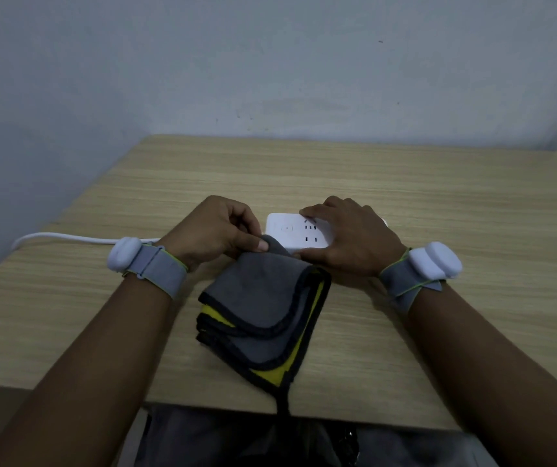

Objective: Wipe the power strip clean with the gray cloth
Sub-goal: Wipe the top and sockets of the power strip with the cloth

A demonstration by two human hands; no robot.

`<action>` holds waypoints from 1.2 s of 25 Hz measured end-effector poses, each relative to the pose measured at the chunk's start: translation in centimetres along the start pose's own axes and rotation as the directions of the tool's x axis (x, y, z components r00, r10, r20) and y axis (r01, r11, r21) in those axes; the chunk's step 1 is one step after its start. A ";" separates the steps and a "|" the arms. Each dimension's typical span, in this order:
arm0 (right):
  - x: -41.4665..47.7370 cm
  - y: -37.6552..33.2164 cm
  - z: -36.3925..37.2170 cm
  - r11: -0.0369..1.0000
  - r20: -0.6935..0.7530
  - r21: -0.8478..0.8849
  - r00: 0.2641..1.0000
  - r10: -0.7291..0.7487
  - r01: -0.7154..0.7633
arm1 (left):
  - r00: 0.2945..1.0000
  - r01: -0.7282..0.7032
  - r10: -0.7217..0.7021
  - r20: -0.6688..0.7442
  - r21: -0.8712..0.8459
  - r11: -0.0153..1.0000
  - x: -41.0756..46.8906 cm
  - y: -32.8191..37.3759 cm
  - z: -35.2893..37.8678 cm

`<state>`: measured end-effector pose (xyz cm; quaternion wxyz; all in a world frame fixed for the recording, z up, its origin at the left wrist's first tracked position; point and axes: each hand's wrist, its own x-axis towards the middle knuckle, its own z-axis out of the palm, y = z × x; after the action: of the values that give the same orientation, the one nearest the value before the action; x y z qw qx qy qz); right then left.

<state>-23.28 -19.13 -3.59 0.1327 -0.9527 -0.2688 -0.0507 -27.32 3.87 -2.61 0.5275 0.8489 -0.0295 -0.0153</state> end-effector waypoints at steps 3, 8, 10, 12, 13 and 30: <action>0.0 0.0 0.0 1.000 -0.010 0.007 1.000 0.004 -0.004 | 0.987 -0.071 0.077 -0.142 0.046 0.996 0.5 -0.1 0.1; -0.1 0.1 0.0 1.000 -0.018 0.009 1.000 0.000 0.000 | 0.994 -0.058 0.063 -0.086 0.063 0.996 0.5 -0.2 0.0; -0.1 0.1 0.1 1.000 -0.010 0.007 1.000 0.006 -0.006 | 0.998 -0.045 0.046 -0.043 0.019 0.999 0.4 -0.3 -0.1; -0.1 0.0 0.1 1.000 -0.004 0.012 1.000 0.012 -0.012 | 0.988 -0.092 0.096 -0.122 0.039 0.995 0.6 -0.4 0.3; -0.1 0.1 0.1 1.000 -0.007 0.011 1.000 0.009 -0.009 | 0.972 -0.116 0.130 -0.197 0.082 0.990 0.8 -0.3 0.6; -0.1 -0.2 0.0 1.000 -0.009 0.006 1.000 0.012 -0.012 | 0.978 -0.137 0.200 -0.061 0.536 0.833 -0.3 0.6 0.1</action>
<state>-23.45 -19.04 -3.62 0.1370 -0.9536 -0.2626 -0.0532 -27.63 3.53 -2.07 0.2736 0.9546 -0.0770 0.0889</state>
